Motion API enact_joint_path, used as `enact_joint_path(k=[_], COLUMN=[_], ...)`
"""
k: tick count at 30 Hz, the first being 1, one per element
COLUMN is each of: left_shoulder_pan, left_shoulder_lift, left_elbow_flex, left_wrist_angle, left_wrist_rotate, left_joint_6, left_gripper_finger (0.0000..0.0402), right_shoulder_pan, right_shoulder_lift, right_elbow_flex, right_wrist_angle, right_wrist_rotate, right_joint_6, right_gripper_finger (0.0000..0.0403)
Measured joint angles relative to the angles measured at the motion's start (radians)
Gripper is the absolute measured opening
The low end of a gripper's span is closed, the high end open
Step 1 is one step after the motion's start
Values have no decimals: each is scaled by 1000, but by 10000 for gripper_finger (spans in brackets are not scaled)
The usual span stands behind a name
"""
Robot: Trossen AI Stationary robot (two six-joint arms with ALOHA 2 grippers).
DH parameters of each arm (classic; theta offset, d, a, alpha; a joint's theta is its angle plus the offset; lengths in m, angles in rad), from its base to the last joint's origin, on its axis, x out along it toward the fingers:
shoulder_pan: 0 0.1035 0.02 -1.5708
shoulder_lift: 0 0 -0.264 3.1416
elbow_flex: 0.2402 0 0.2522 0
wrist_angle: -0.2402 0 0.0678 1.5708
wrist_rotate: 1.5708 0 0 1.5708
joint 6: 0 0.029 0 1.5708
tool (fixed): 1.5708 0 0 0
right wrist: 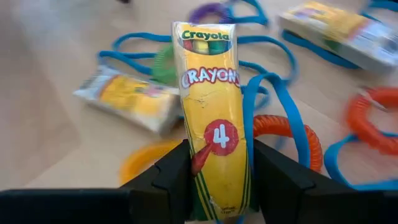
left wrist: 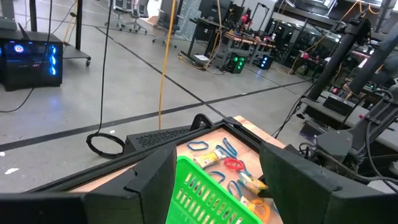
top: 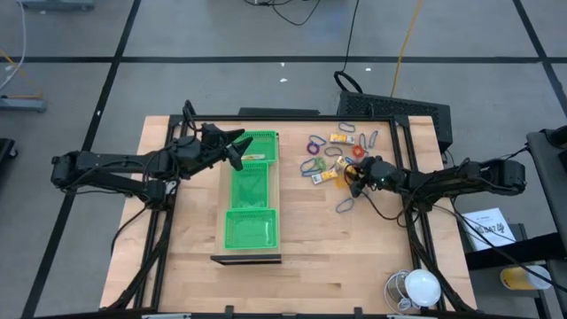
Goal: Pick & Place Office Desk Supplies
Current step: Put the yellow crayon box into the top green bin on the shelf
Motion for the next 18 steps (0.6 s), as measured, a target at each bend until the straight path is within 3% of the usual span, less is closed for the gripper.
enact_joint_path(k=[7,12,18], left_shoulder_pan=[0,0,0], left_shoulder_lift=[0,0,0], left_elbow_flex=[0,0,0], left_wrist_angle=[0,0,0], left_wrist_rotate=[0,0,-1], left_joint_6=[-1,-1,-1], left_gripper_finger=[241,241,241], right_shoulder_pan=[0,16,69], right_shoulder_lift=[0,0,0], right_elbow_flex=[-1,-2,-2], right_wrist_angle=[1,-33,-36], right_wrist_rotate=[-196,-193,-196], right_joint_6=[-102,-150,-232], right_gripper_finger=[206,233,237])
